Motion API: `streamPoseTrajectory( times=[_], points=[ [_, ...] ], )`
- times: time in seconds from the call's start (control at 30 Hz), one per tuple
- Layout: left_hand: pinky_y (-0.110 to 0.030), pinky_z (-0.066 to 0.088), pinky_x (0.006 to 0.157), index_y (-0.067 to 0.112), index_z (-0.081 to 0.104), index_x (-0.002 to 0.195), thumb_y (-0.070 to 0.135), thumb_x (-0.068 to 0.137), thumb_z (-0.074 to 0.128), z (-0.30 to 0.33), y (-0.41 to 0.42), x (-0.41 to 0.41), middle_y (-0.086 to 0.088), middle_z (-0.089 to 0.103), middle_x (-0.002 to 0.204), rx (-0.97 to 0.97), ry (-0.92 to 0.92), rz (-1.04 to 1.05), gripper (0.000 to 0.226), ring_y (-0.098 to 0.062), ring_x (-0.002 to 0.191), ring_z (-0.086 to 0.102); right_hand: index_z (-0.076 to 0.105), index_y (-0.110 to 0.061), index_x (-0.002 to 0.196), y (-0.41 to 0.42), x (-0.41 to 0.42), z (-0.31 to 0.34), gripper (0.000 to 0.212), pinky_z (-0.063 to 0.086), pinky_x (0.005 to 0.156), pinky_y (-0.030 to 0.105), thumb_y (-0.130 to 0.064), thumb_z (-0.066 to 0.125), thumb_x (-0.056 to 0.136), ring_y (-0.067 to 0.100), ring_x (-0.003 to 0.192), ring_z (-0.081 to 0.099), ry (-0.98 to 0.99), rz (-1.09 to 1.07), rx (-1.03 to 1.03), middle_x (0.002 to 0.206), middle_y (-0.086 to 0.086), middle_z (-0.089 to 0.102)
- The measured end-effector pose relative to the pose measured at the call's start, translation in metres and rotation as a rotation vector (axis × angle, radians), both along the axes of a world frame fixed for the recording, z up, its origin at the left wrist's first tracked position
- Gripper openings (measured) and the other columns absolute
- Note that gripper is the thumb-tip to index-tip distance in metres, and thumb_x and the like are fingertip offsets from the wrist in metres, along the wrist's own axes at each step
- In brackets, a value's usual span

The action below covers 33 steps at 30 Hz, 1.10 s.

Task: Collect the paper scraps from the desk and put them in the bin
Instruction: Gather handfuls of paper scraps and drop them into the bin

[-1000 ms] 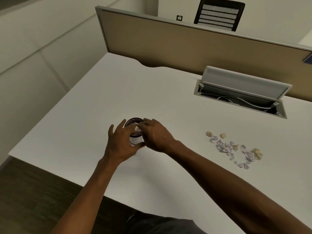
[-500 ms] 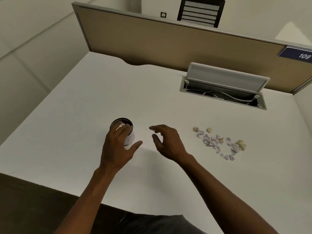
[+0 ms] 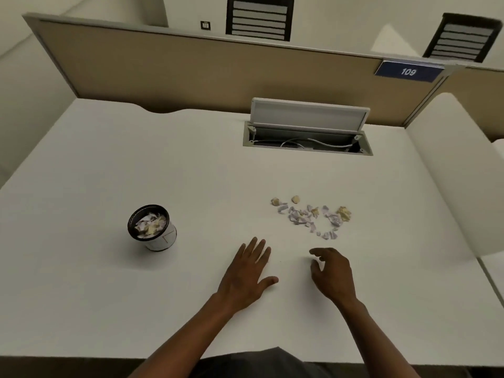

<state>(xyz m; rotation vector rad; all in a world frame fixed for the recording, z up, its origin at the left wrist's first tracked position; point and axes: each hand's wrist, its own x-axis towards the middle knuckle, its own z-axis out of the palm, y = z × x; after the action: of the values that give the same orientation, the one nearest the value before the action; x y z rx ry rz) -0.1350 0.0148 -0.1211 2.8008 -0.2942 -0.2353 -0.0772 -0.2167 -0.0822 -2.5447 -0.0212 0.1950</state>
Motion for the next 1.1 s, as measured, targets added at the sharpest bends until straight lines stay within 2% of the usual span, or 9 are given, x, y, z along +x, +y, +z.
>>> streamPoseTrajectory(
  times=[0.13,0.27,0.4,0.47,0.63,0.73,0.83,0.97,1.1],
  points=[
    [-0.039,-0.005,0.126,0.022,0.003,0.159,0.066,0.099,0.018,-0.007,-0.014,0.006,0.000,-0.008,0.168,0.052,0.014,-0.082,0.076,-0.017,0.153,-0.016,0.067,-0.018,0.123,-0.014,0.019,0.003,0.037,0.049,0.100,0.036,-0.014,0.065,0.087,0.025,0.122,0.059,-0.041,-0.022,-0.028,0.132,0.006,0.064],
    [-0.040,-0.009,0.125,0.025,-0.005,0.159,0.066,0.099,0.014,-0.016,-0.012,-0.005,0.005,-0.017,0.165,0.048,0.016,-0.101,0.075,-0.015,0.151,-0.024,0.053,-0.015,0.141,-0.029,0.052,0.003,0.051,0.045,0.106,0.042,-0.016,0.060,0.090,0.031,0.138,0.041,-0.017,-0.082,-0.126,0.146,0.012,0.050],
    [-0.035,-0.013,0.123,0.029,-0.005,0.158,0.069,0.098,0.011,-0.019,-0.009,-0.011,0.013,-0.019,0.163,-0.034,0.023,-0.079,0.074,-0.009,0.151,-0.022,0.045,-0.013,0.146,-0.031,0.060,-0.008,0.055,0.047,0.103,0.042,-0.007,0.049,0.092,0.034,0.136,0.038,0.039,0.059,-0.297,0.152,0.011,0.043],
    [-0.032,-0.007,0.125,0.029,0.001,0.159,0.069,0.098,0.012,-0.017,-0.007,-0.005,0.014,-0.011,0.165,-0.074,0.002,-0.034,0.074,-0.006,0.151,-0.018,0.048,-0.013,0.144,-0.026,0.054,-0.013,0.057,0.049,0.098,0.039,-0.002,0.046,0.088,0.032,0.134,0.039,0.005,0.131,-0.334,0.151,0.007,0.044],
    [-0.033,0.006,0.127,0.021,0.018,0.158,0.063,0.098,0.024,0.001,-0.002,0.037,0.006,0.011,0.166,-0.148,-0.102,0.079,0.073,-0.011,0.154,-0.002,0.050,-0.021,0.142,-0.009,0.029,-0.024,0.060,0.047,0.098,0.035,0.002,0.045,0.086,0.025,0.131,0.043,-0.062,0.290,-0.242,0.144,0.003,0.050],
    [-0.035,0.011,0.126,0.018,0.022,0.157,0.056,0.100,0.035,0.013,0.000,0.073,0.001,0.017,0.166,-0.152,-0.129,0.101,0.070,-0.015,0.155,0.004,0.044,-0.023,0.146,-0.003,0.037,-0.020,0.066,0.048,0.098,0.037,0.001,0.047,0.085,0.025,0.133,0.044,-0.051,0.228,-0.167,0.146,0.004,0.048],
    [-0.035,0.012,0.126,0.016,0.021,0.157,0.051,0.103,0.036,0.022,-0.003,0.110,0.000,0.016,0.166,-0.111,-0.130,0.059,0.066,-0.017,0.155,0.005,0.037,-0.020,0.151,0.000,0.058,-0.015,0.075,0.044,0.106,0.041,0.000,0.056,0.081,0.029,0.141,0.036,-0.029,0.198,-0.177,0.156,0.008,0.038],
    [-0.034,0.011,0.126,0.016,0.020,0.158,0.041,0.105,0.035,0.027,-0.013,0.148,-0.004,0.015,0.167,-0.065,-0.110,-0.009,0.060,-0.021,0.155,0.006,0.037,-0.014,0.151,0.001,0.070,-0.017,0.078,0.038,0.113,0.041,-0.012,0.071,0.081,0.031,0.144,0.031,0.019,0.339,-0.261,0.159,0.011,0.035],
    [-0.039,0.011,0.125,0.017,0.015,0.158,0.043,0.106,0.032,0.024,-0.024,0.168,-0.005,0.011,0.167,-0.014,-0.038,-0.032,0.061,-0.023,0.155,0.004,0.041,-0.017,0.149,0.001,0.051,-0.026,0.065,0.039,0.111,0.037,-0.003,0.054,0.087,0.028,0.143,0.032,-0.021,0.459,-0.284,0.157,0.007,0.038]
  ],
)
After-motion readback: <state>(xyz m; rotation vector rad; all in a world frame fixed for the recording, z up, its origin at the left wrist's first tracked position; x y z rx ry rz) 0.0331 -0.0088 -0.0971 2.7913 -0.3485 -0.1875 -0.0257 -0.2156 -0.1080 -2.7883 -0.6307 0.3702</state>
